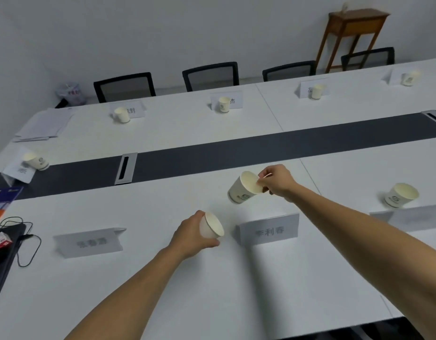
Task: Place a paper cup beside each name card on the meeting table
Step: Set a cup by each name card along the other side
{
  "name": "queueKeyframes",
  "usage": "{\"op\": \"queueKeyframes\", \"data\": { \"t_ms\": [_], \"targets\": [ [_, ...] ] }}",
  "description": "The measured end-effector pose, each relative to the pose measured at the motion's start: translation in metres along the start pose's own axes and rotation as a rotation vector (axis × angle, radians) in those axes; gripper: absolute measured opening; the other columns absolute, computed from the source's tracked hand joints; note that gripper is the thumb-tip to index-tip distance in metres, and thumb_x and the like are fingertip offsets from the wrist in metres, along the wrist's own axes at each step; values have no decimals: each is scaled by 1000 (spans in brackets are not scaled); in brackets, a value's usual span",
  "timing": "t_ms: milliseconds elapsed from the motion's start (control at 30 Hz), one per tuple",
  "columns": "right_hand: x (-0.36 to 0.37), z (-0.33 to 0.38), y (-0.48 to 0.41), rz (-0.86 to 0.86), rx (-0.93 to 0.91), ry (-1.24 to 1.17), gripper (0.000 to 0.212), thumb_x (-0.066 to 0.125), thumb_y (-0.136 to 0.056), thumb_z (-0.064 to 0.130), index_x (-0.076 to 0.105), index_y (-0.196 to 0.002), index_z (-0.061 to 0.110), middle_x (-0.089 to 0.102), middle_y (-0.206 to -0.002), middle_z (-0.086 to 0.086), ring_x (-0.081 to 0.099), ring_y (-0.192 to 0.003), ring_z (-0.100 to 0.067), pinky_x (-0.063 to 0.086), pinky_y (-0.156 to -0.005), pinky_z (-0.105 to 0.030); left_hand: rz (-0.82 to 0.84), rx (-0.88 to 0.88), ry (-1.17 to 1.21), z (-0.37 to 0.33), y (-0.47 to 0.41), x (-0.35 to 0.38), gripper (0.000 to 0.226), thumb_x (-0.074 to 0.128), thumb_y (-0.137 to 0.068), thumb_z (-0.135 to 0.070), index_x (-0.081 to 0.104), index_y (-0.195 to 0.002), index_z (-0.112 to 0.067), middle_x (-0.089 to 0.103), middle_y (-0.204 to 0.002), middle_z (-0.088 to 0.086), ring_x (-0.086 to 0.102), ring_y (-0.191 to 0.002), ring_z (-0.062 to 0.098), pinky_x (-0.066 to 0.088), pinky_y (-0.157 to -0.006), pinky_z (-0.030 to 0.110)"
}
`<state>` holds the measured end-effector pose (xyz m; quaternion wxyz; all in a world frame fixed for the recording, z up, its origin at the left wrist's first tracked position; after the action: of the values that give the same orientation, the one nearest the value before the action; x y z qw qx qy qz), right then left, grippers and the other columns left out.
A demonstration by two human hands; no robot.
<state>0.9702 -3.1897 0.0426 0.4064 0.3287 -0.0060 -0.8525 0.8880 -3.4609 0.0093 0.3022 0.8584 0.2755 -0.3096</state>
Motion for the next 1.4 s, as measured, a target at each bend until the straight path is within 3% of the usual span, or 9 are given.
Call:
{"op": "queueKeyframes", "data": {
  "t_ms": [100, 267, 667, 800, 900, 967, 1067, 1233, 1400],
  "targets": [
    [-3, -39, -24, -100, 124, 50, 9, 67, -87, 4, 66, -96, 2, 68, -94, -15, 68, -74, -24, 54, -59, -27, 11, -71, 30, 19, 9, 11, 75, 85, -60, -42, 46, -123, -30, 57, -115, -5, 58, -103, 21, 55, -88, 41],
    [25, -96, -44, -87, 256, 141, 18, 70, -82, 5, 69, -100, 3, 73, -85, -16, 73, -77, -29, 61, -79, -43, 8, -170, 61, 46, 21, 26, 75, 85, -61, -40, 47, -124, -31, 57, -115, -6, 57, -103, 20, 54, -88, 39],
    [48, -115, -53, -1, 336, 215, 24, 72, -77, 10, 68, -101, 4, 75, -84, -14, 73, -83, -31, 59, -81, -36, -25, -278, 94, 73, 39, 46, 75, 86, -61, -41, 46, -124, -30, 57, -116, -5, 57, -104, 20, 53, -87, 37],
    [40, -88, -37, -39, 273, 306, 30, 71, -85, 16, 63, -111, 5, 67, -106, -14, 63, -92, -32, 47, -75, -33, -77, -271, 122, 79, 50, 34, 73, 86, -61, -41, 47, -122, -31, 57, -116, -5, 57, -104, 20, 53, -86, 35],
    [45, -58, -19, -54, 205, 392, 29, 67, -87, 20, 64, -113, 9, 65, -105, -11, 55, -85, -29, 46, -74, -33, -126, -251, 138, 86, 67, 16, 73, 85, -62, -42, 47, -122, -30, 58, -117, -4, 58, -103, 20, 53, -86, 34],
    [56, -34, -7, -42, 159, 414, 31, 66, -87, 20, 66, -115, 8, 67, -108, -13, 61, -90, -33, 50, -79, -36, -159, -238, 141, 92, 79, 1, 74, 85, -62, -42, 46, -123, -30, 58, -118, -4, 58, -103, 20, 53, -86, 35],
    [92, 13, 26, 2, 38, 415, 35, 66, -86, 24, 65, -120, 14, 66, -120, -10, 63, -106, -33, 47, -81, -35, -229, -227, 163, 113, 115, -30, 74, 85, -63, -42, 44, -123, -30, 57, -118, -4, 58, -104, 21, 53, -87, 36],
    [180, 88, 97, 84, -133, 435, 35, 65, -87, 28, 63, -121, 19, 67, -116, -5, 62, -97, -26, 42, -73, -29, -345, -216, 176, 173, 199, -89, 68, 84, -65, -40, 44, -118, -30, 56, -114, -6, 58, -102, 20, 54, -84, 37],
    [289, 155, 182, 149, -285, 455, 34, 66, -89, 31, 64, -120, 18, 68, -113, -6, 65, -93, -25, 47, -71, -30, -452, -220, 118, 249, 299, -149, 68, 85, -67, -38, 47, -122, -26, 53, -116, -4, 53, -105, 22, 49, -86, 36]
  ]
}}
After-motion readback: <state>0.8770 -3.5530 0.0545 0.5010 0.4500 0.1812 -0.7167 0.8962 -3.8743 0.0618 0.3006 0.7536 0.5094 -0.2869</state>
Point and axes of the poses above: each hand's wrist, its own y-axis away from the middle knuckle, its own x-axis out of the palm, z = x × y, the point moved 5 cm from there along -y, towards the middle knuckle
